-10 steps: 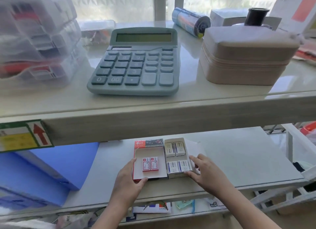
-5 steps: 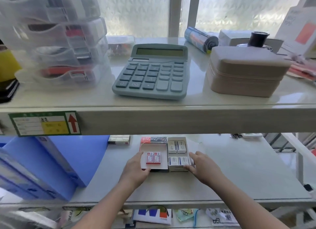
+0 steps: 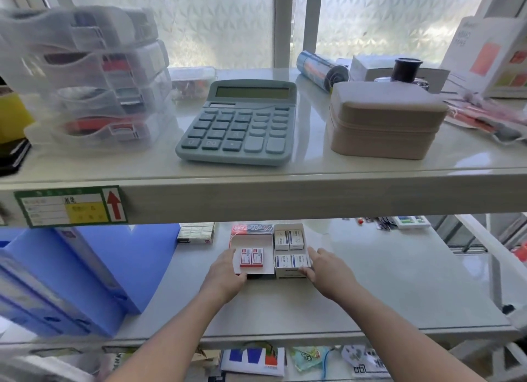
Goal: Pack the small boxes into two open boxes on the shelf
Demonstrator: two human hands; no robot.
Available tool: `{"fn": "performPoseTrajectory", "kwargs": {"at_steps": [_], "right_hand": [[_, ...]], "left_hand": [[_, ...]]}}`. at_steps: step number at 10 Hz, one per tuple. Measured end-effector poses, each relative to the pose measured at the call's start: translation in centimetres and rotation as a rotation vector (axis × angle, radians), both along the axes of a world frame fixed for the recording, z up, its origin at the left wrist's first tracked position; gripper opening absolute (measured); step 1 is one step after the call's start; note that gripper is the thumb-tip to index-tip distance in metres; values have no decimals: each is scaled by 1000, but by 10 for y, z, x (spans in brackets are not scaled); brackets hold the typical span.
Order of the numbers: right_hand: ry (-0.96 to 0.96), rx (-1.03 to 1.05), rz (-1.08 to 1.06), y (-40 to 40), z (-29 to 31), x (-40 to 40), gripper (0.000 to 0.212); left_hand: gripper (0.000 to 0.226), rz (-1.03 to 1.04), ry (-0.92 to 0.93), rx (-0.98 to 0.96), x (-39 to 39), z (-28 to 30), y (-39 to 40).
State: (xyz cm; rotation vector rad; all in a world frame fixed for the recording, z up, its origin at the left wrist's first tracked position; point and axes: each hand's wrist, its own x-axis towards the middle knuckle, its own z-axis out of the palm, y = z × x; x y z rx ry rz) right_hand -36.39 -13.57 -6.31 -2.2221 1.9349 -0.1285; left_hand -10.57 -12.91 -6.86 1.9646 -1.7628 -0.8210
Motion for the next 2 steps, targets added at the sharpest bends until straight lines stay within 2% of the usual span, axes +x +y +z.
{"fn": "performPoseTrajectory", "kwargs": {"at_steps": [1, 2], "right_hand": [[-11, 33, -2, 2, 7, 3, 50], [-63, 94, -30, 3, 7, -6, 65]], "left_hand": [[69, 16, 35, -5, 0, 5, 2], [78, 38, 5, -92, -2, -6, 6]]}}
